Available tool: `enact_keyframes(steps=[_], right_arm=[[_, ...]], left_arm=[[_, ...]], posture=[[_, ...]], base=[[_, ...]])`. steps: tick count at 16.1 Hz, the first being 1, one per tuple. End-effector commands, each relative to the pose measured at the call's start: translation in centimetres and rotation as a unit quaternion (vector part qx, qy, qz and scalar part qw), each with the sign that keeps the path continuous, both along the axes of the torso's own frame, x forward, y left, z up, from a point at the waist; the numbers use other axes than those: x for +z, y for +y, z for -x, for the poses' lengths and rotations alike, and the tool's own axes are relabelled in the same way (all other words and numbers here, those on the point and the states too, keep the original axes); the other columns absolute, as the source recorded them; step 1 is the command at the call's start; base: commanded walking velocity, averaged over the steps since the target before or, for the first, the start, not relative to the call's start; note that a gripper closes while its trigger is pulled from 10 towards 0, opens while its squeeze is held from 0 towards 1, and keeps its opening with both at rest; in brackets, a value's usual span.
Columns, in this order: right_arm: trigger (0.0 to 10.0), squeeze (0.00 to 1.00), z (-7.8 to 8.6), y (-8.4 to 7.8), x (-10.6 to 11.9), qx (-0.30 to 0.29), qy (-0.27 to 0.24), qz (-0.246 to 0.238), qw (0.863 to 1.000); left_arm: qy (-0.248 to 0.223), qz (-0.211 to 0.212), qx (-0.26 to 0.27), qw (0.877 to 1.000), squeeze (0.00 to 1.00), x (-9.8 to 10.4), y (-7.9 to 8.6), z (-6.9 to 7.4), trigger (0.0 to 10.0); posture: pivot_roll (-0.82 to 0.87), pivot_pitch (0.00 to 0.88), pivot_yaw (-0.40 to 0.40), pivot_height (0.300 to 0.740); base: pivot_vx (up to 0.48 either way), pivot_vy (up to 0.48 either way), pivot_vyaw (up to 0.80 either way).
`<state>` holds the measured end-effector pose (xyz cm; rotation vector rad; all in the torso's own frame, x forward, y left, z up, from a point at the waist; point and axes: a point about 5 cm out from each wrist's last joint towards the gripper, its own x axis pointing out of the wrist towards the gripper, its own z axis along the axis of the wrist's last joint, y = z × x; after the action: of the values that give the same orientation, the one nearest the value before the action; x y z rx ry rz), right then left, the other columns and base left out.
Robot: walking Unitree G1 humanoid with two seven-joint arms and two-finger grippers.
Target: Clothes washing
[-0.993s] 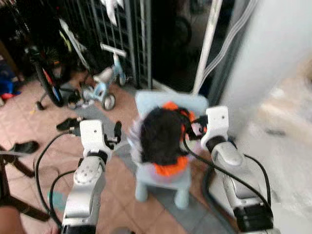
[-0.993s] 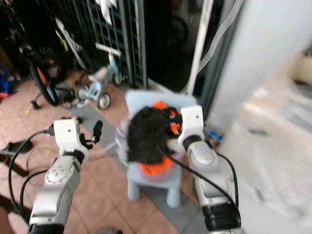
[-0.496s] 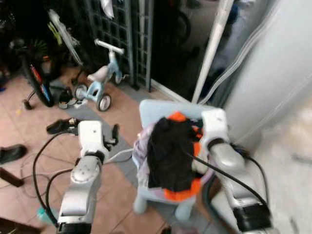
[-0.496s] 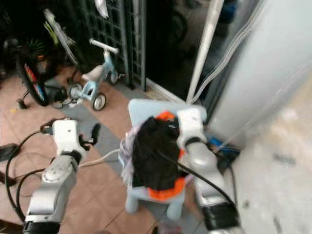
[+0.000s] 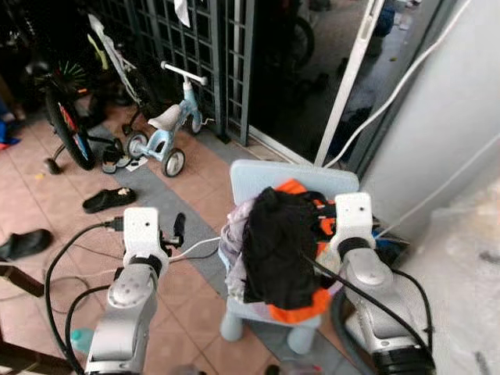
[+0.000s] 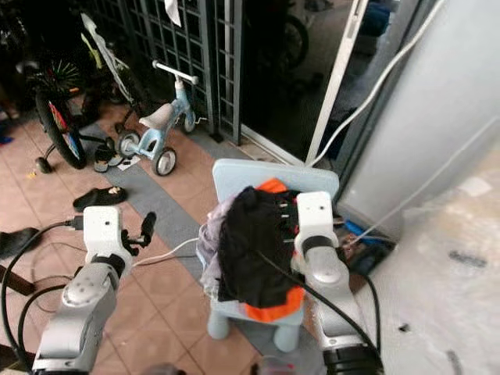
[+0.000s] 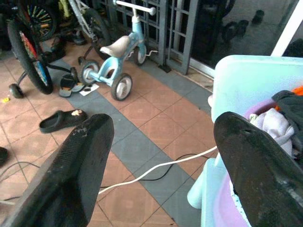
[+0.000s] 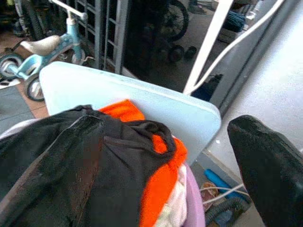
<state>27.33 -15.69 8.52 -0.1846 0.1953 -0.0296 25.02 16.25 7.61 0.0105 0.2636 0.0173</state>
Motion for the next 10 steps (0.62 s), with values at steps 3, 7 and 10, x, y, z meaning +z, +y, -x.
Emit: enact_keyframes(steps=[3, 7, 10], right_arm=[[10.0, 0.00, 0.3, -0.5, -0.3, -0.028, 0.002, -0.004, 1.000], [10.0, 0.00, 0.2, 1.0, -1.6, 0.055, 0.060, -0.005, 0.997], [10.0, 0.00, -0.4, 1.5, -2.8, 0.083, 0.105, 0.002, 0.991]], left_arm=[[-0.002, -0.010, -0.020, 1.000, 0.00, 0.4, -0.1, -0.3, 10.0], [0.002, -0.012, -0.019, 1.000, 0.00, 0.5, -0.3, -0.1, 10.0], [0.015, -0.013, -0.015, 1.000, 0.00, 0.4, 0.2, 1.8, 10.0]], posture=[[-0.05, 0.000, 0.061, 0.740], [-0.03, 0.000, -0.005, 0.740], [0.02, 0.018, -0.050, 0.740]], base=[[0.000, 0.000, 0.00], [0.000, 0.000, 0.00], [0.000, 0.000, 0.00]])
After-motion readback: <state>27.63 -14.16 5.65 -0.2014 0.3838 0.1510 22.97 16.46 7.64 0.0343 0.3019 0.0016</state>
